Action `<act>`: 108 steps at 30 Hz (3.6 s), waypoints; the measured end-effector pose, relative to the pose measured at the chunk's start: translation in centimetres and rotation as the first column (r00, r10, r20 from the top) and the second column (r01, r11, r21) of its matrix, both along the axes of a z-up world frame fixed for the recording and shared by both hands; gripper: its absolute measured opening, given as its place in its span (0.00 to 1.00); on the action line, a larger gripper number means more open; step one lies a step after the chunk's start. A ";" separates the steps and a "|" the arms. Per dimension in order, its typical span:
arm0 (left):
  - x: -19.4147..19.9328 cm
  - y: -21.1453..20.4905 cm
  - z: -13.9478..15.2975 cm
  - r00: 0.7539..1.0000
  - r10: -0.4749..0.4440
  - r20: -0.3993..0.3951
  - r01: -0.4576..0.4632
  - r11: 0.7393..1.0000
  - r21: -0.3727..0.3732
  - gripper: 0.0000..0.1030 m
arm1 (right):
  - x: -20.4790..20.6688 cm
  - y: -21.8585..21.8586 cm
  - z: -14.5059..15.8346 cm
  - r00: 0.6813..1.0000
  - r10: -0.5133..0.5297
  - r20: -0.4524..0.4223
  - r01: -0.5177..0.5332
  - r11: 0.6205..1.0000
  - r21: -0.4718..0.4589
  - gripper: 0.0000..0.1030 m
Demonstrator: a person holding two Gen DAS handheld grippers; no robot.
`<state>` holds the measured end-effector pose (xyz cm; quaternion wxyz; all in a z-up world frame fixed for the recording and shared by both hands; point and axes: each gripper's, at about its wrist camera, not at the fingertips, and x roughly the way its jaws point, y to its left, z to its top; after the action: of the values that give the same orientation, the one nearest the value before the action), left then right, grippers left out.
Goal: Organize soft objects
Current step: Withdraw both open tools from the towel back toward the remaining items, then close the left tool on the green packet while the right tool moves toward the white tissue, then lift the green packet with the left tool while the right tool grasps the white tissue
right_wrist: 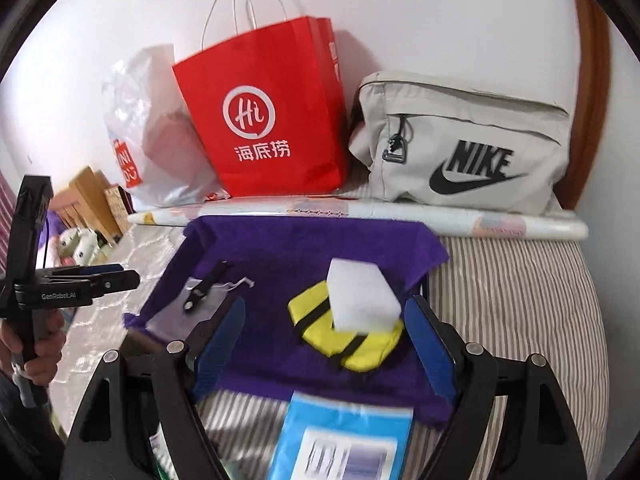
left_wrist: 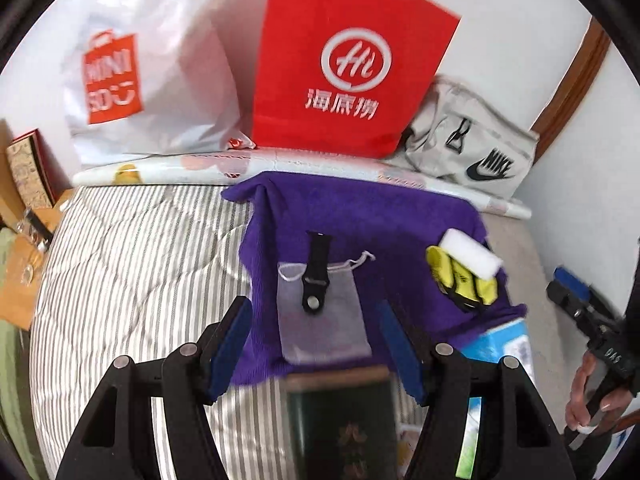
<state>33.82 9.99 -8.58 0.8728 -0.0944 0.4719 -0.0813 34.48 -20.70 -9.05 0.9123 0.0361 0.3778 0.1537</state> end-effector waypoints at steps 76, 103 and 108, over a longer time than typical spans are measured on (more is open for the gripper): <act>-18.7 -6.6 -11.1 0.999 0.034 -0.020 -0.030 0.984 0.174 0.51 | -20.9 1.3 -8.1 0.976 0.169 -0.140 -0.180 0.981 -0.068 0.75; -19.6 -0.2 -11.3 0.994 0.112 0.000 -0.109 0.967 0.231 0.30 | -16.0 9.0 -6.8 0.965 0.262 -0.025 -0.264 0.959 -0.107 0.63; -19.7 0.1 -11.5 0.996 0.086 0.010 -0.086 0.969 0.230 0.30 | -14.0 10.8 -8.1 0.962 0.269 -0.052 -0.273 0.951 -0.142 0.56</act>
<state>14.16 10.14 -20.09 0.8805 -0.0130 0.4738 0.0119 20.44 -9.88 -17.12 0.8767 -0.0812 0.4040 0.2484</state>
